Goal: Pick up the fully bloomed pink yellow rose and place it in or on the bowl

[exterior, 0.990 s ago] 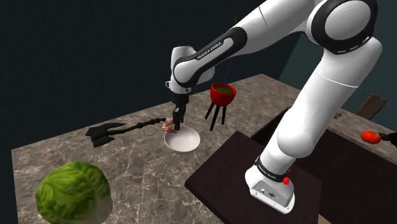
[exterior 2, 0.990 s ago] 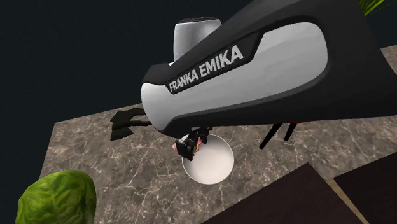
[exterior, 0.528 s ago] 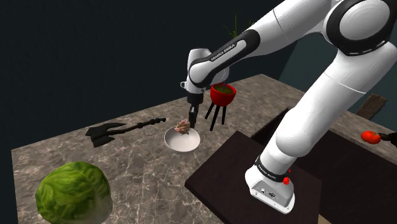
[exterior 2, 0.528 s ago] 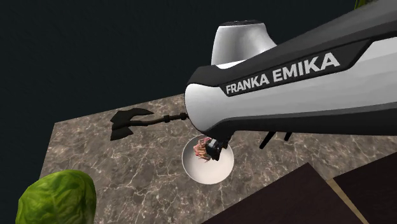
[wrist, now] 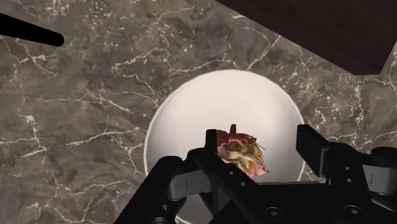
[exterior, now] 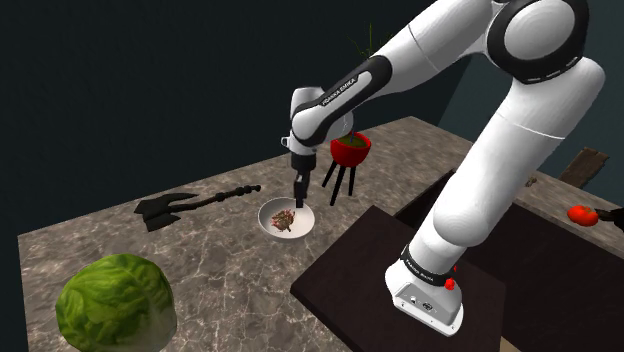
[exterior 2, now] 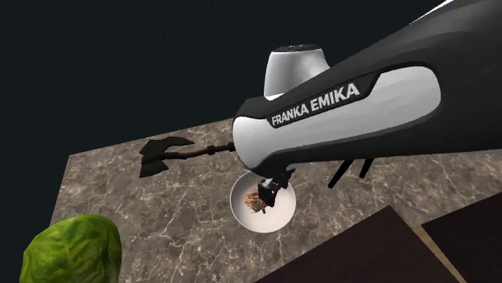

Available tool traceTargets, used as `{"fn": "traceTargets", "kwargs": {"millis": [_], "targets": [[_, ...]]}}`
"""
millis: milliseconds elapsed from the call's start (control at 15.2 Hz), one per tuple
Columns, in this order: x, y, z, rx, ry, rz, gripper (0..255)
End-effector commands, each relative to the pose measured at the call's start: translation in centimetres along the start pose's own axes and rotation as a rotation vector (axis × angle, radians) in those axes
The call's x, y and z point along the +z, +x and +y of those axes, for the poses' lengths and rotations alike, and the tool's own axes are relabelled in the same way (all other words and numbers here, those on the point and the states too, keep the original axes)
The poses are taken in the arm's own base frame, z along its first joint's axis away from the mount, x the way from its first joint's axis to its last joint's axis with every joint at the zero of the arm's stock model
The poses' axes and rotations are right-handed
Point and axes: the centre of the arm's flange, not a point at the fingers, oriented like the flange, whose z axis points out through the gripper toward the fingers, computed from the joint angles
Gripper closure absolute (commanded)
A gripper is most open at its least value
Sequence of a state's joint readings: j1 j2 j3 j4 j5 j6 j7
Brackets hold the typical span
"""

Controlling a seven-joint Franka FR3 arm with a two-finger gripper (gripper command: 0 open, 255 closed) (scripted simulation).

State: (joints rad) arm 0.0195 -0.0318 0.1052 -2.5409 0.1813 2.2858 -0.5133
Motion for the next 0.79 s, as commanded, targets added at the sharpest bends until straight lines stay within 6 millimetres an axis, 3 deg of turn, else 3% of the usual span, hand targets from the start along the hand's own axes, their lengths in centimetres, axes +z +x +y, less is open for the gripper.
{"fn": "traceTargets", "kwargs": {"millis": [0, 132, 198, 726], "targets": [[1.5, 2.9, 1.8, 0.041, 0.063, -0.107, 0], [3.9, 6.3, 4.2, 0.095, 0.142, -0.242, 0], [4.1, 6.6, 4.5, 0.100, 0.150, -0.255, 0], [8.0, 5.6, 3.8, 0.100, 0.150, -0.255, 0]]}}
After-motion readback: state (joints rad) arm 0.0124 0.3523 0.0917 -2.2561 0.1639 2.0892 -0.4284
